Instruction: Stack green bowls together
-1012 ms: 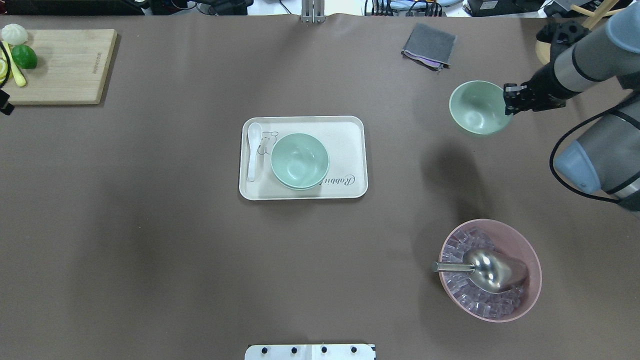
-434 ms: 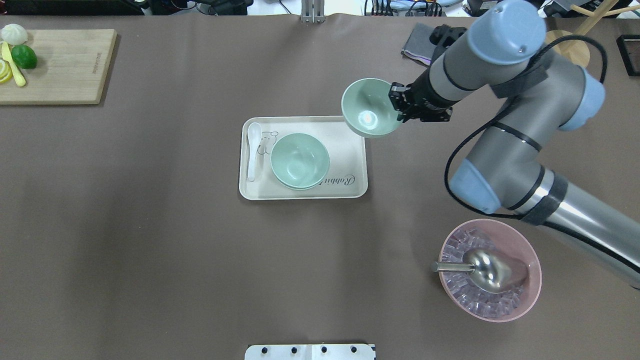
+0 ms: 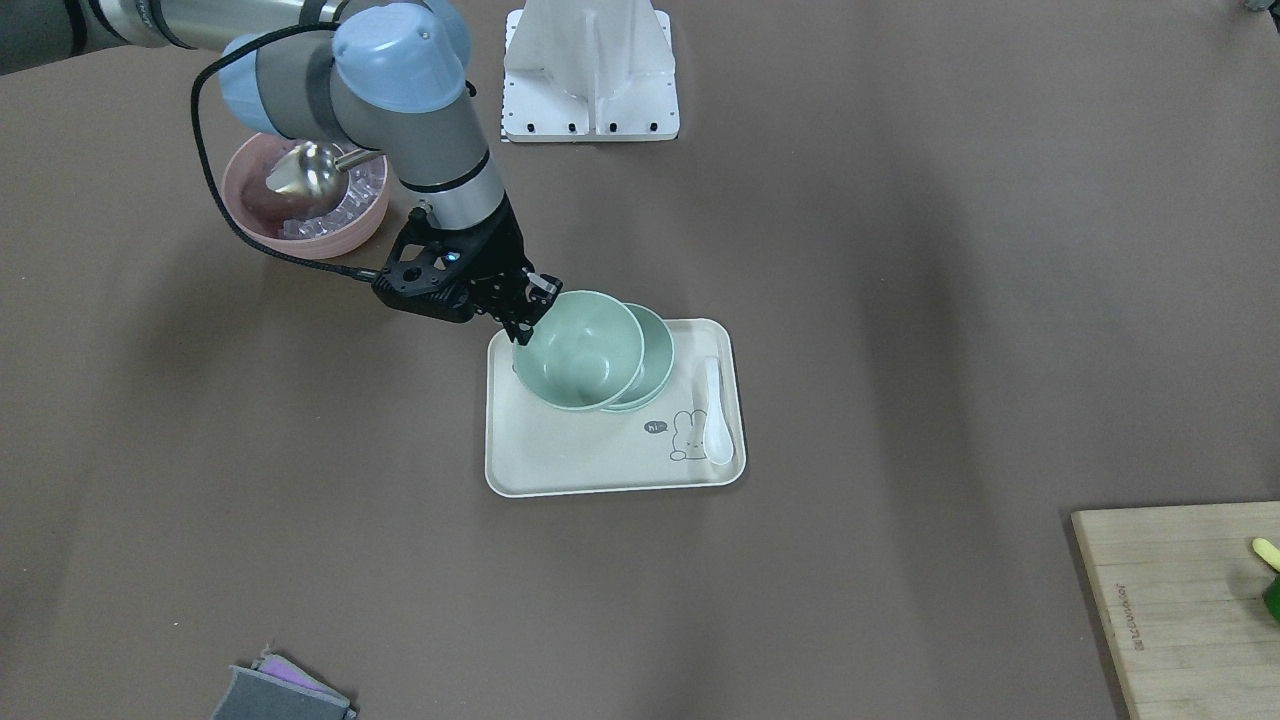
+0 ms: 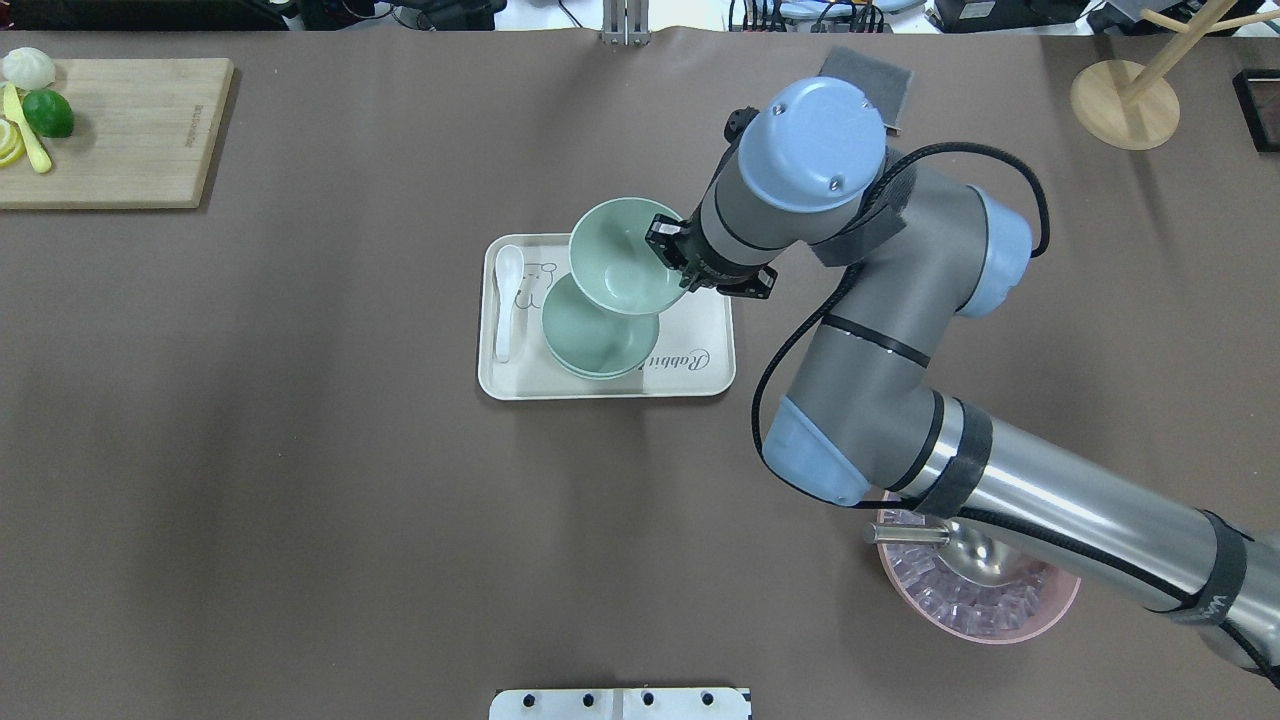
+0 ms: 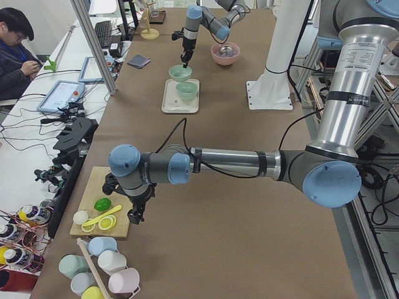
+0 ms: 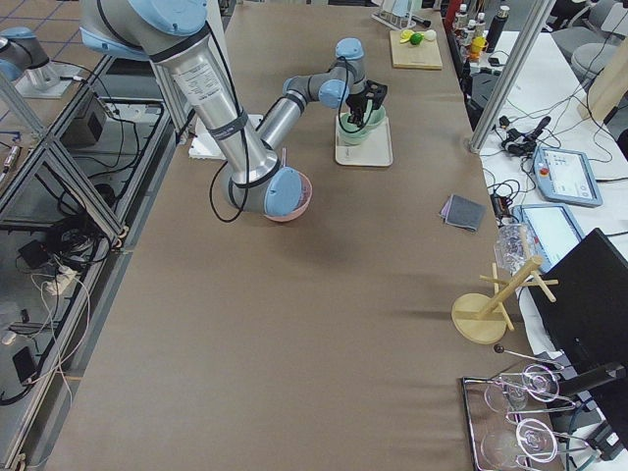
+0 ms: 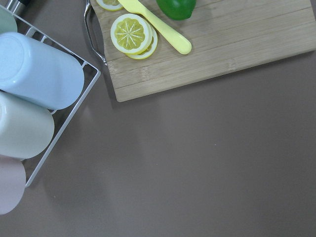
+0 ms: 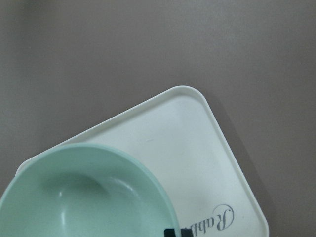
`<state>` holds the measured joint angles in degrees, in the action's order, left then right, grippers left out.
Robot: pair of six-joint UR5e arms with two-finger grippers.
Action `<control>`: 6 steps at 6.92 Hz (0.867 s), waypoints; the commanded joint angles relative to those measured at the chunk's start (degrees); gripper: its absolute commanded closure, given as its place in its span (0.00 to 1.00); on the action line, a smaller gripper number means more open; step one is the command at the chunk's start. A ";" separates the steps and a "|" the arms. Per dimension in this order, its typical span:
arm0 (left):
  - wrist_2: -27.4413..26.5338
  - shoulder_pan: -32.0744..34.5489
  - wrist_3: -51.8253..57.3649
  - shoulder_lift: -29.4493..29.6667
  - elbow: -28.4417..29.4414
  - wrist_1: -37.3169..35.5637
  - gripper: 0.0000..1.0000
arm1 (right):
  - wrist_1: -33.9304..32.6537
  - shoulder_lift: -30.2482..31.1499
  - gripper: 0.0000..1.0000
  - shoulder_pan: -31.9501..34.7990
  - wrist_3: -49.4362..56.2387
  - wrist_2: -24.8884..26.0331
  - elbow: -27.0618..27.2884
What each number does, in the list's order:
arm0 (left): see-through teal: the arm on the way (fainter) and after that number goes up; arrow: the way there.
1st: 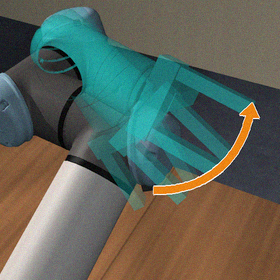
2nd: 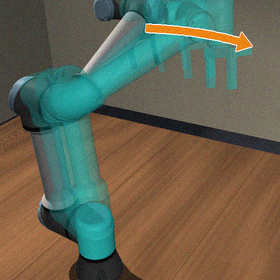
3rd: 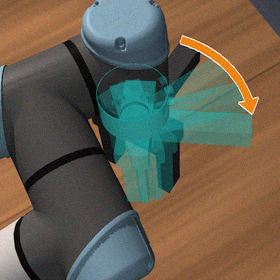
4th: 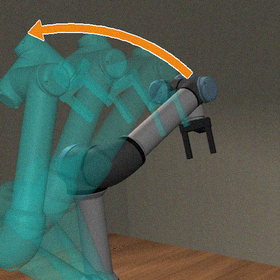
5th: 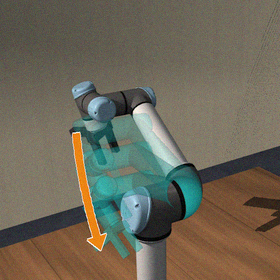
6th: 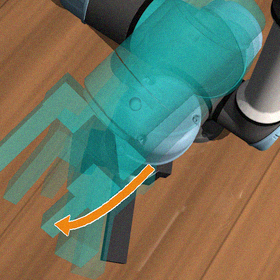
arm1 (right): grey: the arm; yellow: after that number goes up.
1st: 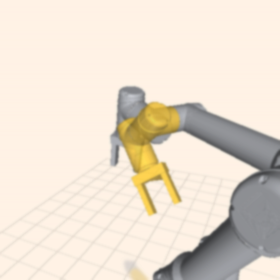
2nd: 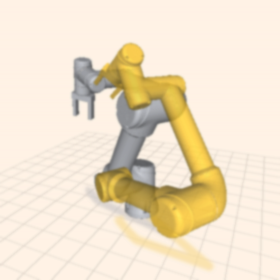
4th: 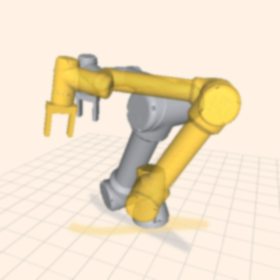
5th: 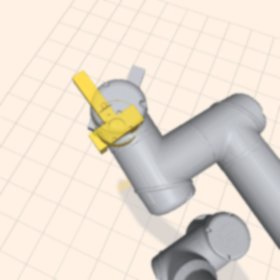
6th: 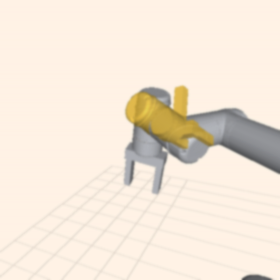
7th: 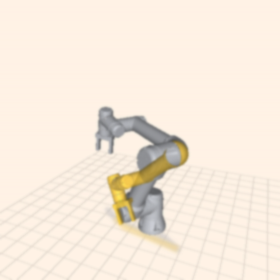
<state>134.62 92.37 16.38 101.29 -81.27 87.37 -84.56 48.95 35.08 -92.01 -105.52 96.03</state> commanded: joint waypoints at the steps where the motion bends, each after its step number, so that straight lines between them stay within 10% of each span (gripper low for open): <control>1: -0.06 0.00 0.05 -0.05 -0.03 -0.01 0.02 | 0.10 -2.44 1.00 -2.56 -1.94 3.21 -3.37; 6: 0.03 0.00 0.05 -0.04 -0.21 -0.01 0.02 | 0.10 -2.37 1.00 -5.11 -2.47 4.53 -4.80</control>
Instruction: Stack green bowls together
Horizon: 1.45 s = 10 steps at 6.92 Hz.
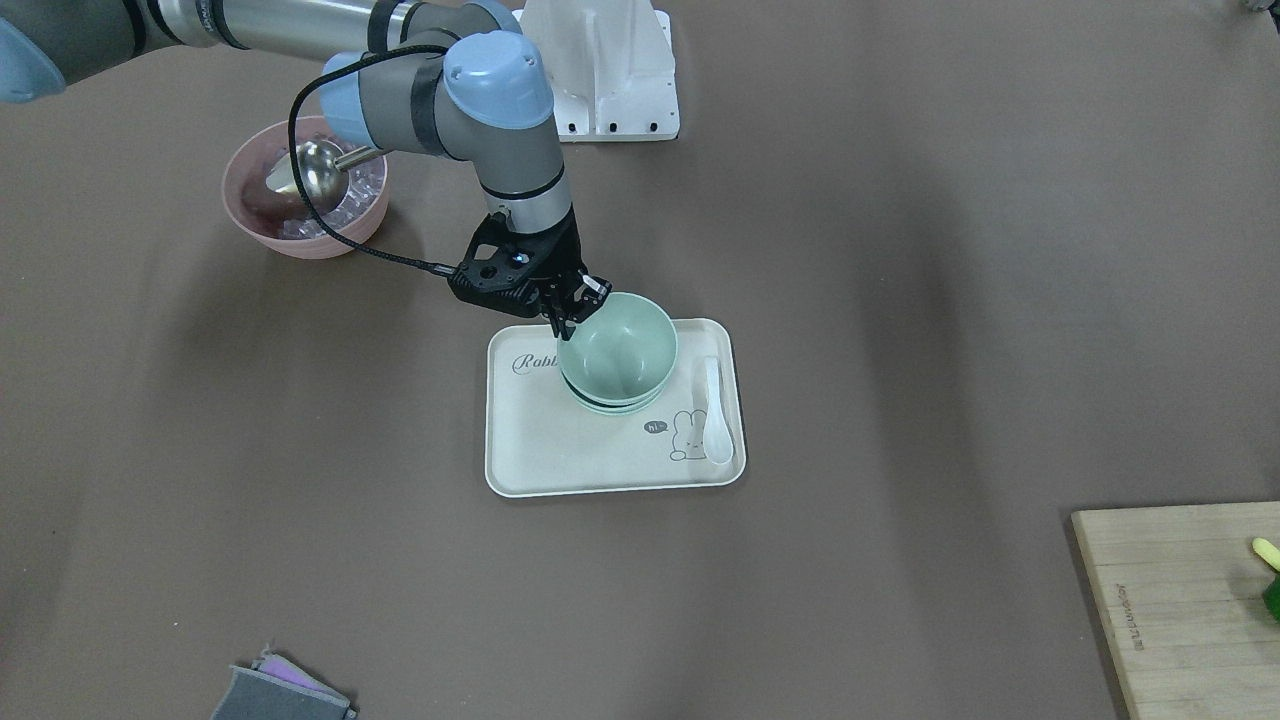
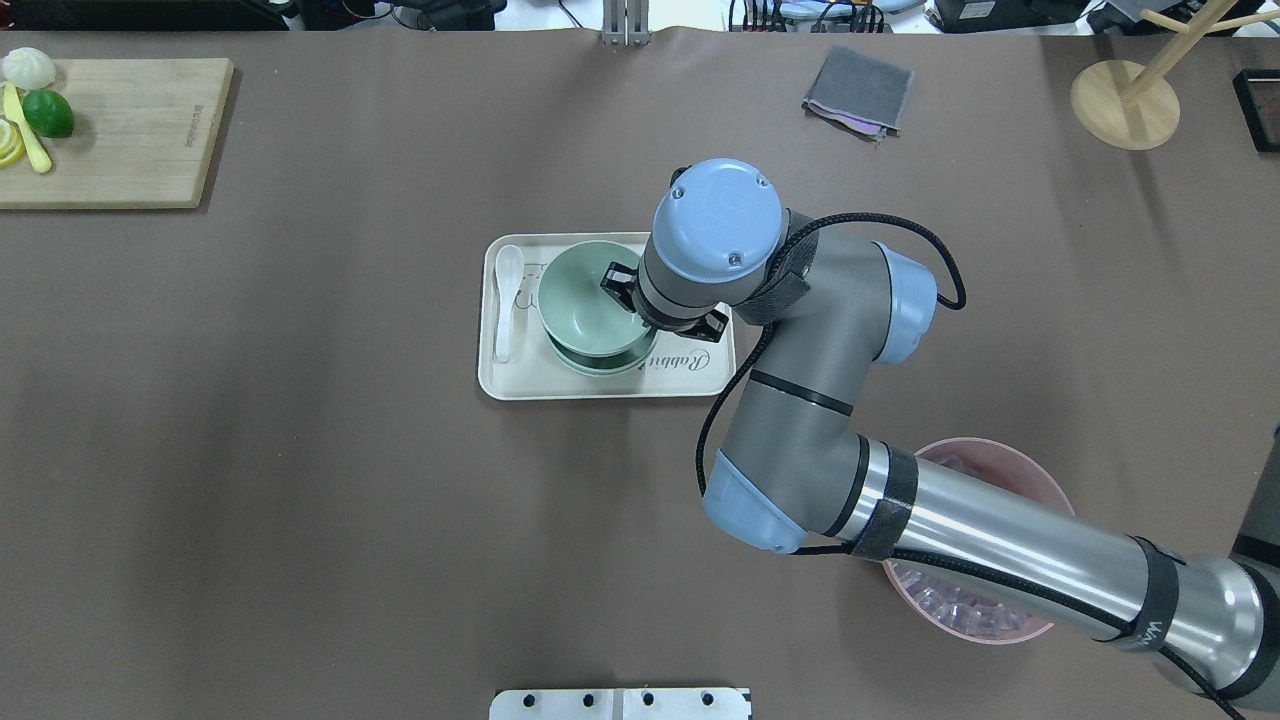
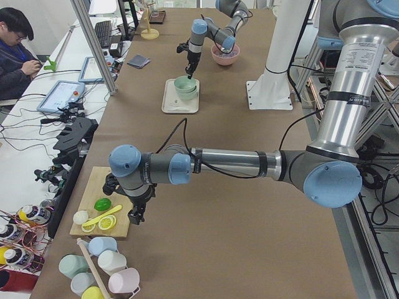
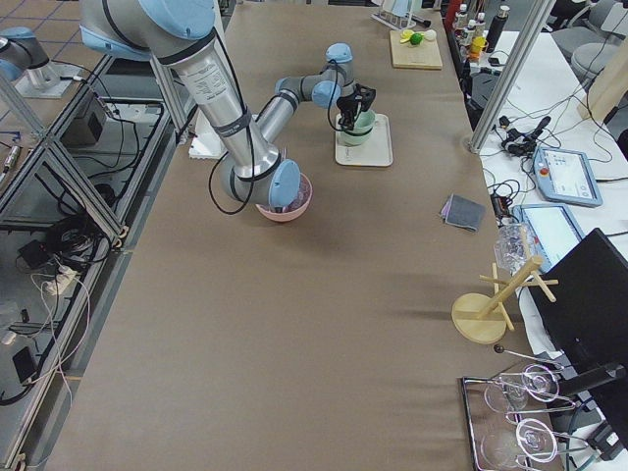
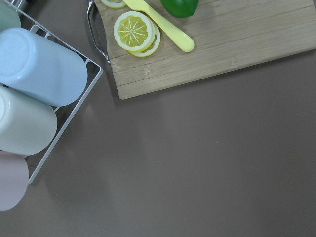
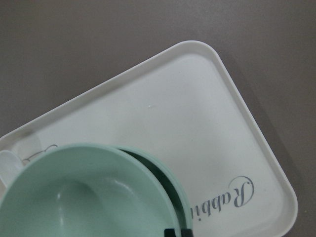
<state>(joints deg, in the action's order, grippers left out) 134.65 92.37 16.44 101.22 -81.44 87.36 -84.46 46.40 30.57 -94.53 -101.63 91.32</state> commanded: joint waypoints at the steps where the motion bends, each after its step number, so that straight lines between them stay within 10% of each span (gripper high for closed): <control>1: 0.00 0.00 0.00 0.21 0.05 0.00 0.02 | 0.00 0.27 1.00 -0.77 0.05 0.99 -0.18; 8: 0.09 0.00 0.00 -0.14 -0.03 0.09 0.02 | 0.00 0.35 1.00 -1.30 0.84 2.48 -0.53; 9: 0.09 0.00 0.00 -0.14 -0.03 0.18 0.02 | 0.00 0.27 0.65 -1.30 0.84 2.57 -0.53; 10: 0.09 0.00 0.00 -0.32 0.05 0.26 0.02 | 0.00 0.35 0.07 -1.30 2.41 2.66 -0.53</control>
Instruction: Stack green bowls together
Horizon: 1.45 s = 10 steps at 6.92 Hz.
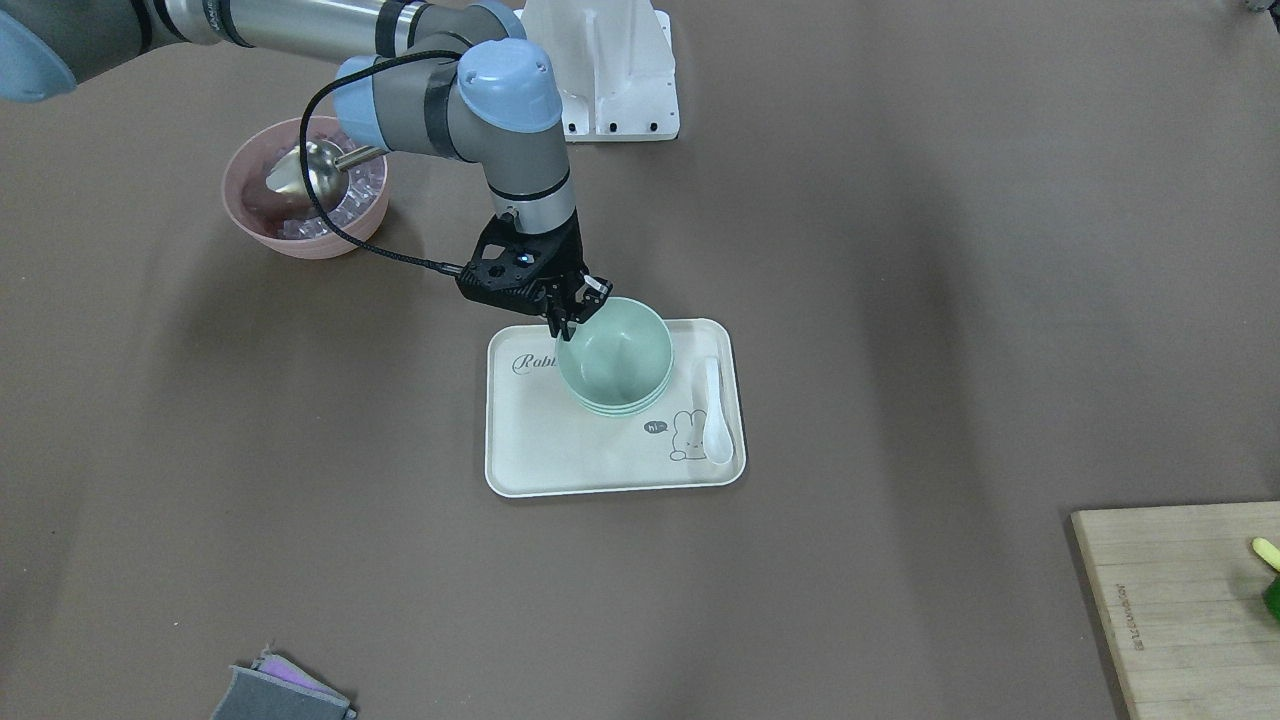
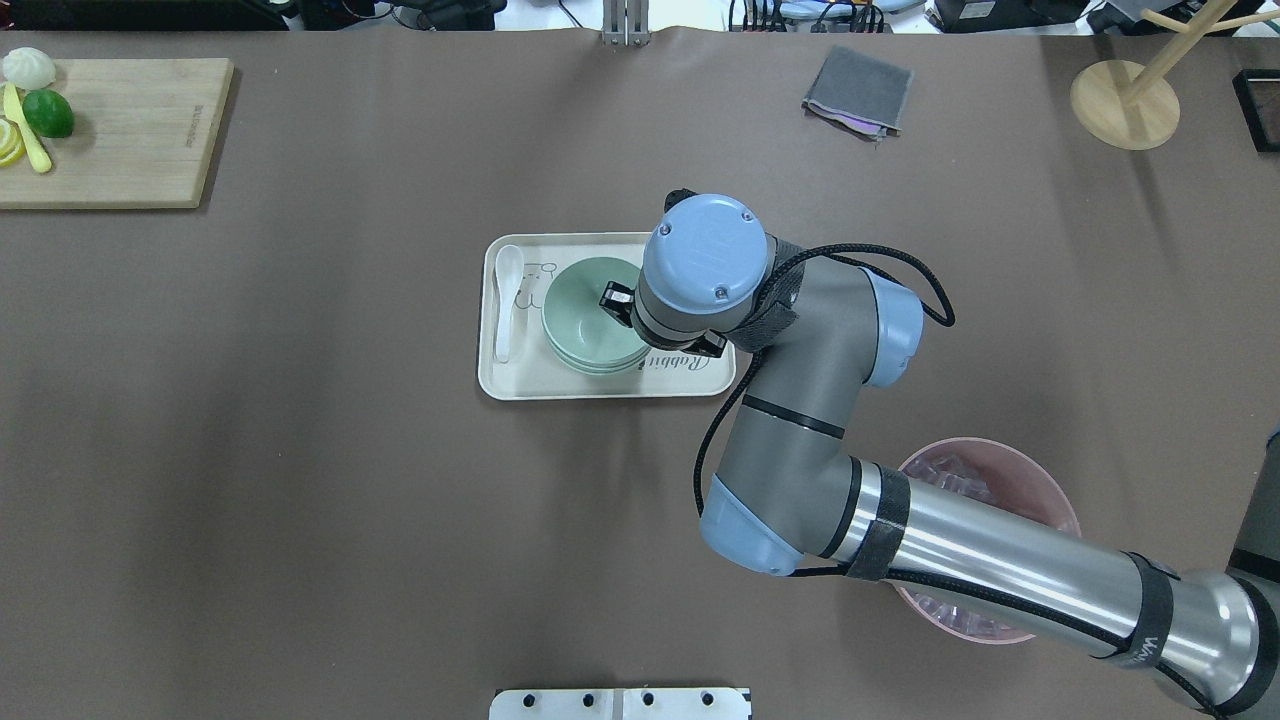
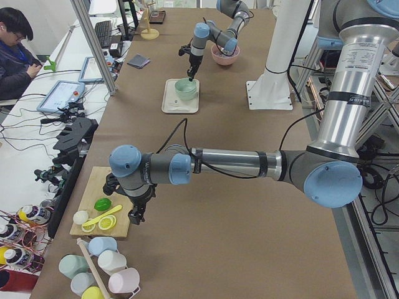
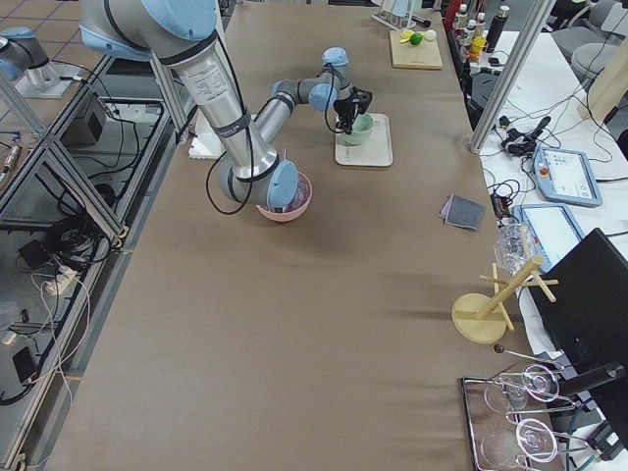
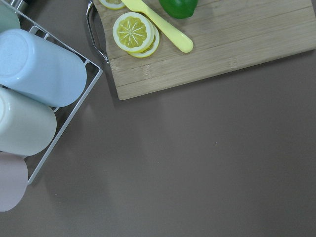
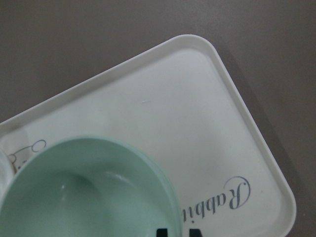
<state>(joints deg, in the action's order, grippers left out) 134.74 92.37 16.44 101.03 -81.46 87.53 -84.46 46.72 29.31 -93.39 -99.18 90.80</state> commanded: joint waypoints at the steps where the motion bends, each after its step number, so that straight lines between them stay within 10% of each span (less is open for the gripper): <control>1: 0.00 0.00 -0.09 -0.57 0.08 0.10 0.02 | -0.09 0.04 0.00 0.13 2.41 0.65 0.17; 4: -0.79 -0.44 -0.79 -0.92 0.34 -0.78 0.02 | -2.62 2.05 0.00 6.69 10.20 -3.54 2.01; 10: -1.06 -0.97 -9.05 -8.92 -10.20 -1.31 0.02 | -3.43 25.48 0.00 31.45 56.56 -20.05 6.76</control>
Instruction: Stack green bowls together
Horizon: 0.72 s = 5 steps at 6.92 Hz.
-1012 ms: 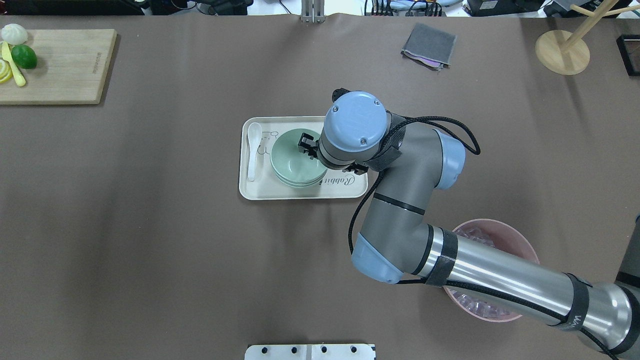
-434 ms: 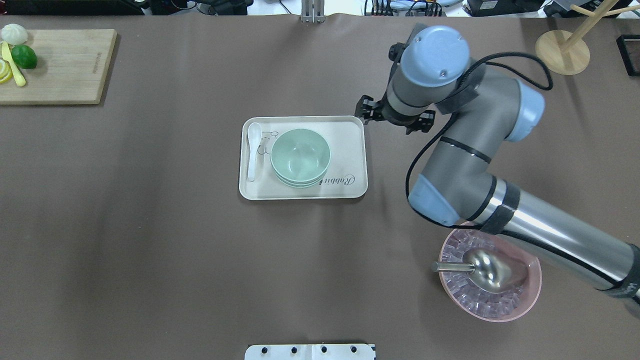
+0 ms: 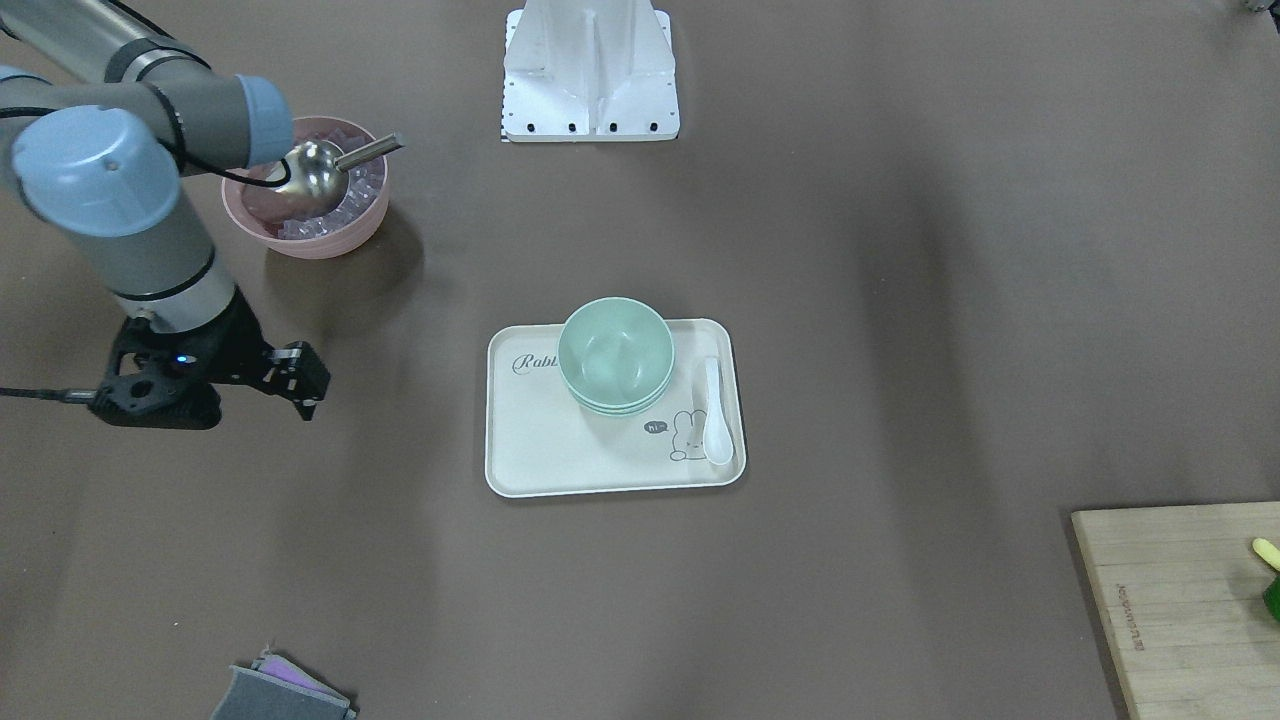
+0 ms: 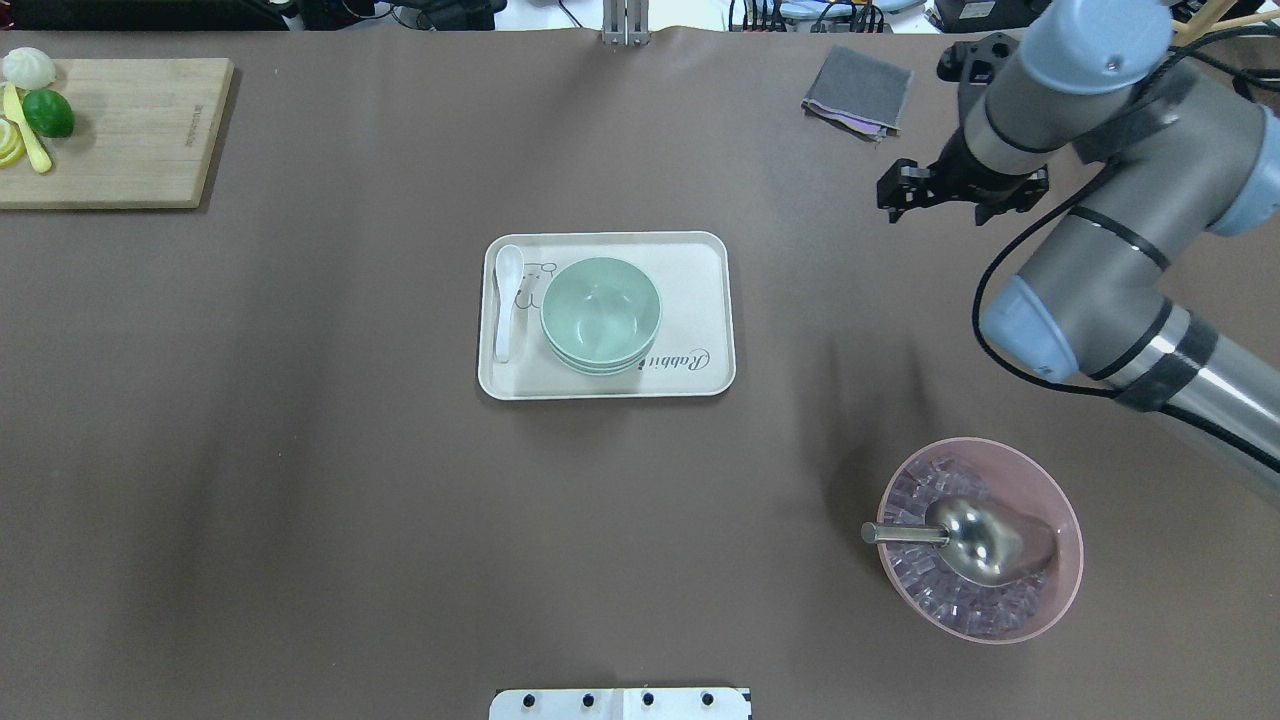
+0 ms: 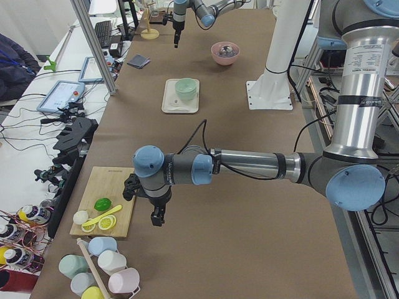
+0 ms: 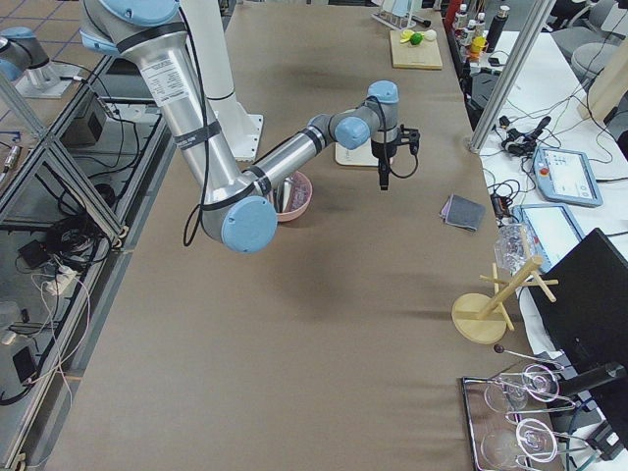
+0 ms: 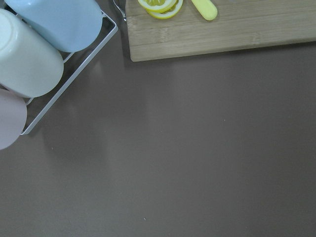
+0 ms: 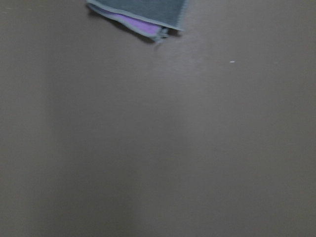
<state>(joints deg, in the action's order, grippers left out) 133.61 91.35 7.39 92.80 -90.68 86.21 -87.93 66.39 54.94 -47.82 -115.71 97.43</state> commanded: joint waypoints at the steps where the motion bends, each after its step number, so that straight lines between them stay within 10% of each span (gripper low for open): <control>1: 0.07 -0.03 -0.10 -1.04 -1.08 0.18 0.02 | 0.56 11.07 0.00 10.41 20.22 -5.38 0.04; 5: 1.22 -0.03 0.34 -2.36 -2.74 0.01 0.02 | 1.70 29.44 0.00 27.21 48.84 -8.74 1.00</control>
<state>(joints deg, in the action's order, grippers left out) 134.77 91.34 7.39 90.71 -93.15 86.29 -87.01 89.74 77.64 -5.17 -124.35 97.60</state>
